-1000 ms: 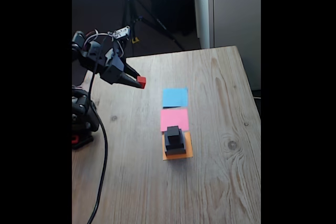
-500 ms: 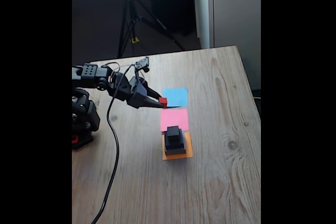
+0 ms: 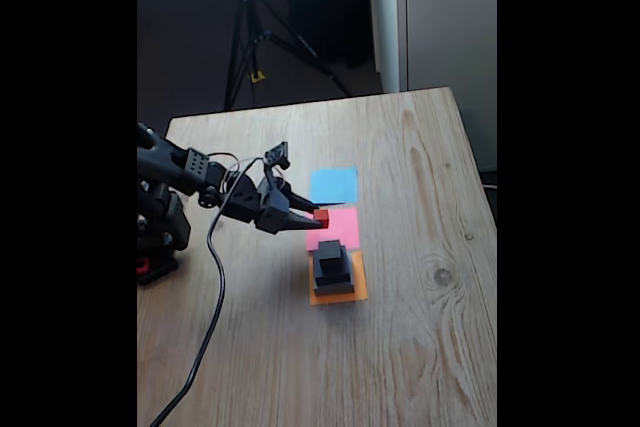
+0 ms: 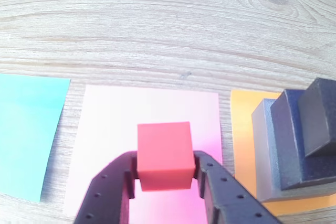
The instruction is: Tower of hanoi
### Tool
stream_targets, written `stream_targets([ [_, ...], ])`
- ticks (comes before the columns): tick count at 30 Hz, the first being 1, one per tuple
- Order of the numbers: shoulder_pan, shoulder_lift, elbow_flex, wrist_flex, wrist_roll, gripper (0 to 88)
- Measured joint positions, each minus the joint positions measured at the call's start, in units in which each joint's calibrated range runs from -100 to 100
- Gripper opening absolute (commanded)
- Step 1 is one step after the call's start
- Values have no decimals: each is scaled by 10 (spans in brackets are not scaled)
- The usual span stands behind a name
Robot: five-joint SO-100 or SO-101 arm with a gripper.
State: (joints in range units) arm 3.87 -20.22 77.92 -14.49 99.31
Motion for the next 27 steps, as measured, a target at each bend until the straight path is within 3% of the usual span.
stream_targets([
  [7,-14,85,18,-113,0,2],
  [21,-17,183,-17,-164,0,5],
  [27,-17,191,-23,-172,0,78],
])
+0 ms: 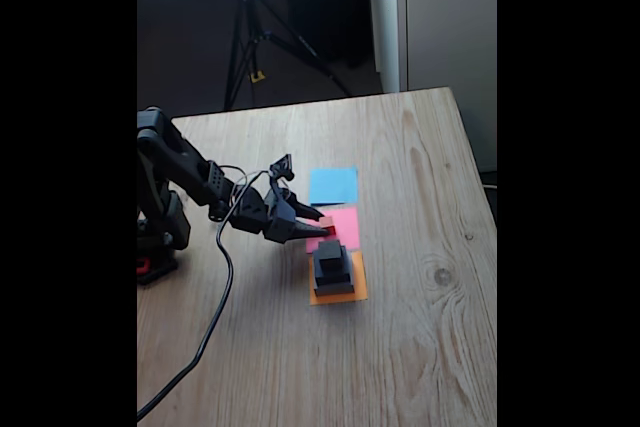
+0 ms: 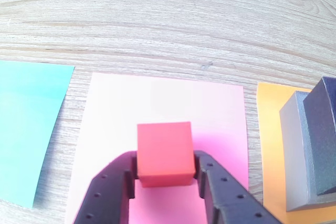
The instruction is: Tower of hanoi
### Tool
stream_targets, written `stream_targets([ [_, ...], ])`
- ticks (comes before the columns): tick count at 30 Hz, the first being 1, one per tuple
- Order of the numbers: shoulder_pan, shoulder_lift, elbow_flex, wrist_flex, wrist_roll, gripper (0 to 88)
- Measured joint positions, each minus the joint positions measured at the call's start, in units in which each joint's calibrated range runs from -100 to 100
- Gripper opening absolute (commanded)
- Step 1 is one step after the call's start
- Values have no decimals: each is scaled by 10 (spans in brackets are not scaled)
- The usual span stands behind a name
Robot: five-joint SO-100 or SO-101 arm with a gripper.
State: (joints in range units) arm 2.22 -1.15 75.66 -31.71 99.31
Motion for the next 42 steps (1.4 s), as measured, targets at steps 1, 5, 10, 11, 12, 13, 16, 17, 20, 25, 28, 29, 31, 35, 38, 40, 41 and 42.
stream_targets([
  [1,0,0,1,-1,0,89],
  [5,3,1,10,-1,0,148],
  [10,9,-4,22,-2,0,183],
  [11,9,-8,23,-2,0,189],
  [12,9,-11,25,-1,0,199],
  [13,9,-15,27,-1,0,204],
  [16,5,-32,30,3,0,211],
  [17,5,-43,30,10,0,215],
  [20,8,-81,30,40,0,203],
  [25,8,-175,7,154,-21,86],
  [28,8,-242,-25,261,-56,2],
  [29,8,-263,-42,300,-68,2],
  [31,8,-301,-82,385,-87,2],
  [35,8,-362,-170,564,-109,2],
  [38,13,-392,-235,689,-109,2],
  [40,33,-412,-271,760,-95,2],
  [41,49,-421,-291,793,-89,2],
  [42,60,-428,-316,832,-76,2],
])
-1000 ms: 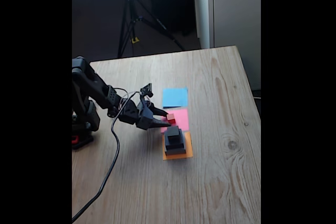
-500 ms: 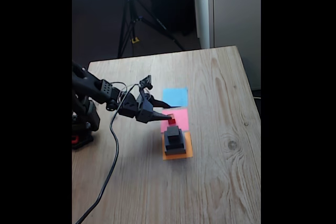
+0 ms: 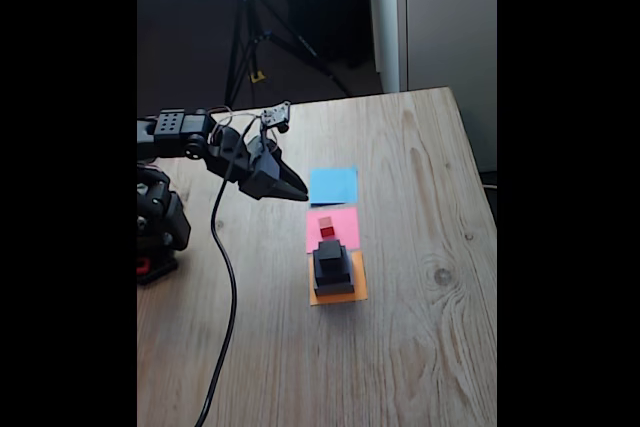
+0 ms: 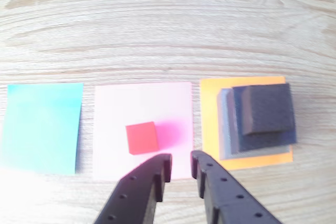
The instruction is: Tower of hanoi
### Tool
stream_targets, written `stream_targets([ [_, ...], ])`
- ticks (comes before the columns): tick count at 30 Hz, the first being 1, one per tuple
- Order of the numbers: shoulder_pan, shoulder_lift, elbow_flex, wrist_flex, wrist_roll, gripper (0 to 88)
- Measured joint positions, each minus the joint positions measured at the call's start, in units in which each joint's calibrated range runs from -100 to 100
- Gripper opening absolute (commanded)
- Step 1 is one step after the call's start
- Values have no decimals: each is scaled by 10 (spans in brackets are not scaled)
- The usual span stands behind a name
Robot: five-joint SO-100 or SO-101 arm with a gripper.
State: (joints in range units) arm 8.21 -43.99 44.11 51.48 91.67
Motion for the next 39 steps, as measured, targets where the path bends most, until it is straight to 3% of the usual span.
stream_targets([
  [7,62,-3,-249,254,43,2],
  [15,141,16,-458,409,69,19],
  [22,215,-5,-379,372,73,113],
  [39,241,-44,-11,0,75,314],
])
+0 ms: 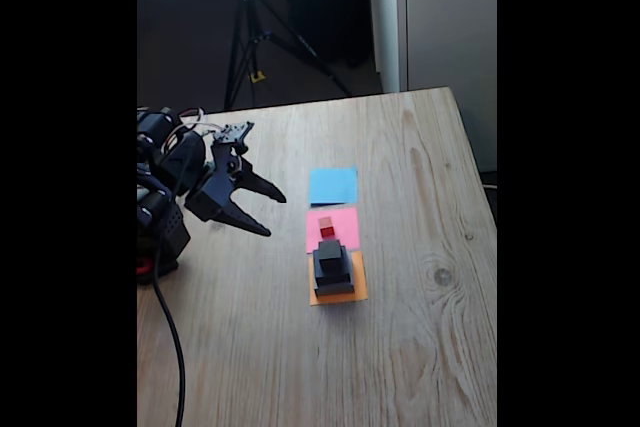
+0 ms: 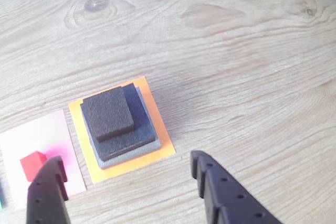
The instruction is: Tower of hanoi
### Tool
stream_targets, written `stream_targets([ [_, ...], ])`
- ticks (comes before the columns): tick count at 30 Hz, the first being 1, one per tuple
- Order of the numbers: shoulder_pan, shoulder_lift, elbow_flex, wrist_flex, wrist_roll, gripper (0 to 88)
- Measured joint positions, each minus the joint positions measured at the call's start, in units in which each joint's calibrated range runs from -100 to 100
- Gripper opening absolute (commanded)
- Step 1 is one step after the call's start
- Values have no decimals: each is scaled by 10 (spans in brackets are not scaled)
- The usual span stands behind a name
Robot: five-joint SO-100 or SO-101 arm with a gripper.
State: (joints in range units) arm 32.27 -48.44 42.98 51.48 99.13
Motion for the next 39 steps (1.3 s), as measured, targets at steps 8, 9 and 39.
stream_targets([
  [8,0,25,97,-156,0,341],
  [9,0,32,108,-178,0,341],
  [39,-44,292,283,-698,0,339],
])
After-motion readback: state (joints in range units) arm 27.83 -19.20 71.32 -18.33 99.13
